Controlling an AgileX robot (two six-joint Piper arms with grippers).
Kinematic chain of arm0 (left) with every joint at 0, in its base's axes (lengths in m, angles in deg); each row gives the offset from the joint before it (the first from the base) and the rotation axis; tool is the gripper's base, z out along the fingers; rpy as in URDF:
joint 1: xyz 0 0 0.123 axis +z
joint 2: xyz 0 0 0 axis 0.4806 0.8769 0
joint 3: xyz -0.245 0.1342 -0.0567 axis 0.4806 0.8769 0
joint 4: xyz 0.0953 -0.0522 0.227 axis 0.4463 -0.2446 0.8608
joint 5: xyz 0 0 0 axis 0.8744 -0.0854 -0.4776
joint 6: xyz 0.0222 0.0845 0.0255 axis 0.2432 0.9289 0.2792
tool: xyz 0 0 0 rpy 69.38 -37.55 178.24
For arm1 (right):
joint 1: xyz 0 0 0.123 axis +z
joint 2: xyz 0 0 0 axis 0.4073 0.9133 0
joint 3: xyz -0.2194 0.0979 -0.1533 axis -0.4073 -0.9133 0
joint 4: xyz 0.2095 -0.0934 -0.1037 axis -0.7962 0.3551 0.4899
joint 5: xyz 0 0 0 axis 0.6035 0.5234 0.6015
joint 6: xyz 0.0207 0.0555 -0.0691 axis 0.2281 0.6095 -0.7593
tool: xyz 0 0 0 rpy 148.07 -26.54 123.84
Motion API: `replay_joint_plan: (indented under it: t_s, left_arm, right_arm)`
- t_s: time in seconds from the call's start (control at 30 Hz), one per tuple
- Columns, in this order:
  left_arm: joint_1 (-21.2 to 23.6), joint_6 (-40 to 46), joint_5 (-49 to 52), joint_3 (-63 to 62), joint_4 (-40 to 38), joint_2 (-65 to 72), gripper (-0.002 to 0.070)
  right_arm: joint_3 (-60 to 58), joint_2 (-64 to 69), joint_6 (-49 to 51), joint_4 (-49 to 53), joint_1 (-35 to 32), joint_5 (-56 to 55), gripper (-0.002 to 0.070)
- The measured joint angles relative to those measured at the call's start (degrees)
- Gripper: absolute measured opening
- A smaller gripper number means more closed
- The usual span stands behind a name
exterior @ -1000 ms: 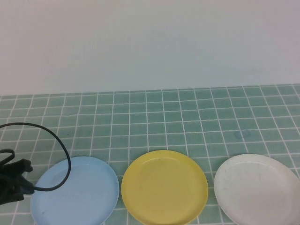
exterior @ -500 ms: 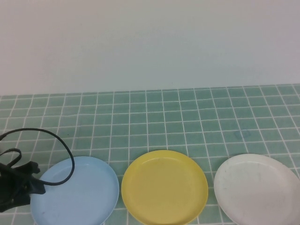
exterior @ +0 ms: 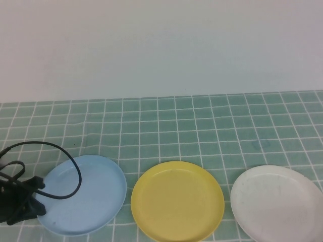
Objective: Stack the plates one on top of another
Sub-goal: Pick up the blue plate
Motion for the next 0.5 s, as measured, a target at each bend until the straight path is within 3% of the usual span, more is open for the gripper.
replay_joint_plan:
  t_s: [0.5]
  left_arm:
    - [0.0, -2.4, 4.6, -3.4, 0.1, -8.4, -0.0001]
  right_arm:
    - [0.0, 0.0, 0.0, 0.0, 0.0, 0.0, -0.0002]
